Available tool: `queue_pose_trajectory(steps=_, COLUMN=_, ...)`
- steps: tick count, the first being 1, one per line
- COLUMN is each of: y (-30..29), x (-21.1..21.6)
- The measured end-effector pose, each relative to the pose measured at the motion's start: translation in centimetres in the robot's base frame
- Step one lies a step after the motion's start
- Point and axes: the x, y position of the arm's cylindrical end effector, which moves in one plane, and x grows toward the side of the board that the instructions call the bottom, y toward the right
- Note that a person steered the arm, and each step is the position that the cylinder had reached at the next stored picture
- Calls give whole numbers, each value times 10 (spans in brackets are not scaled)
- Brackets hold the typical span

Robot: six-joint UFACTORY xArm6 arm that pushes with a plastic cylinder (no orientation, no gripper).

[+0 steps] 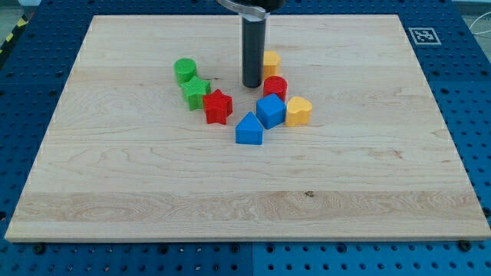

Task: Push the yellow hexagon right a bit

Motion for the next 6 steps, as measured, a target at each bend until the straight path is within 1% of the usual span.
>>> queue_pose_trajectory(steps=1, y=-10, x=-15)
queue_pose_trajectory(steps=3, y=0, x=-55)
queue_pose_trajectory(steps=4, y=2, x=-57)
queue_pose_trajectory(steps=6, y=29, x=-49)
